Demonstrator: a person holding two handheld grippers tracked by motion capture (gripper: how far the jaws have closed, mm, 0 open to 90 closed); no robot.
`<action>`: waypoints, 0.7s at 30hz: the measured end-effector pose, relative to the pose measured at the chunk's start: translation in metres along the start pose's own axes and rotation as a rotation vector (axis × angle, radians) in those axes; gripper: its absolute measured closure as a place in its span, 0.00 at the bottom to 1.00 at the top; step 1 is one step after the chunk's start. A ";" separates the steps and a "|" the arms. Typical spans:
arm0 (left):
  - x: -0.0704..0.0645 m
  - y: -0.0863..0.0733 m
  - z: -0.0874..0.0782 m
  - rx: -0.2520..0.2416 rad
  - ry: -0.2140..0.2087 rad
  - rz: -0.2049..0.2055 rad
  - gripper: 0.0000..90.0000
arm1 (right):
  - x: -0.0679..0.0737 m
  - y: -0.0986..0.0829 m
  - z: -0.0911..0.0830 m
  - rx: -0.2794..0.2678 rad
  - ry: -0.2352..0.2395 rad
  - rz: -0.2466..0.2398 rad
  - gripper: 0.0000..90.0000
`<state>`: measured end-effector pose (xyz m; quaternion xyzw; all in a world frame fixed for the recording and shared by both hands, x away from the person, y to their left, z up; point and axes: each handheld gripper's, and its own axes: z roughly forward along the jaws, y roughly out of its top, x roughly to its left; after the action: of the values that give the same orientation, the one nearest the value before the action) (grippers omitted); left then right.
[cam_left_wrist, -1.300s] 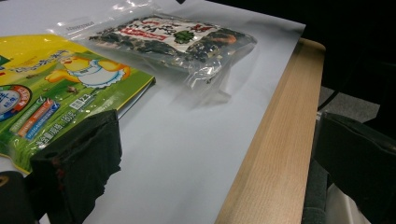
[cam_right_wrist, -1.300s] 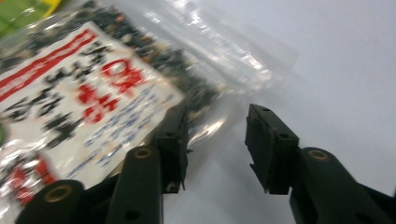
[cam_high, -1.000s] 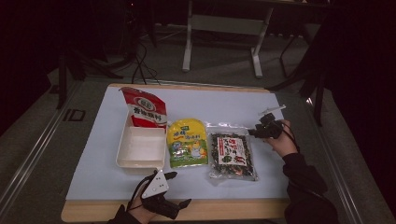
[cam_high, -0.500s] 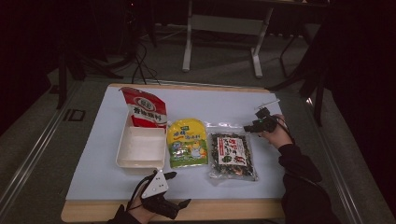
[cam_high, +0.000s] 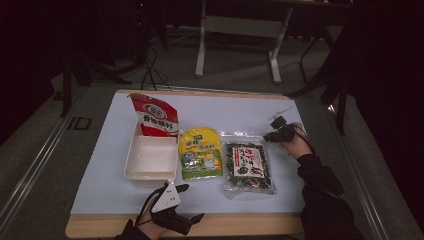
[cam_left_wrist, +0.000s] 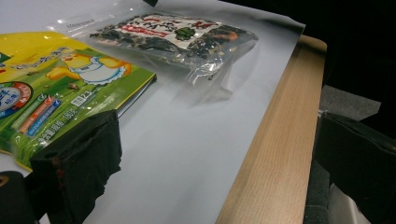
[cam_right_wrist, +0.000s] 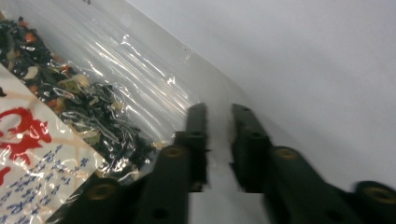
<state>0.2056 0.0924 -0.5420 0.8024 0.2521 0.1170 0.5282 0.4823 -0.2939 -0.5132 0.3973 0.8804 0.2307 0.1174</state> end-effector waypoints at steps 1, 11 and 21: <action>0.000 0.000 0.000 0.001 0.000 -0.001 0.03 | 0.000 0.000 -0.001 -0.001 0.001 -0.002 0.93; -0.002 0.001 0.001 -0.004 -0.005 -0.002 0.03 | 0.010 -0.002 -0.018 -0.029 -0.015 -0.059 1.00; -0.006 0.009 0.002 -0.011 -0.018 -0.003 0.03 | 0.015 -0.002 -0.057 -0.119 -0.040 -0.085 1.00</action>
<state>0.2043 0.0852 -0.5339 0.8002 0.2478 0.1106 0.5348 0.4490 -0.3014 -0.4647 0.3565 0.8786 0.2695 0.1683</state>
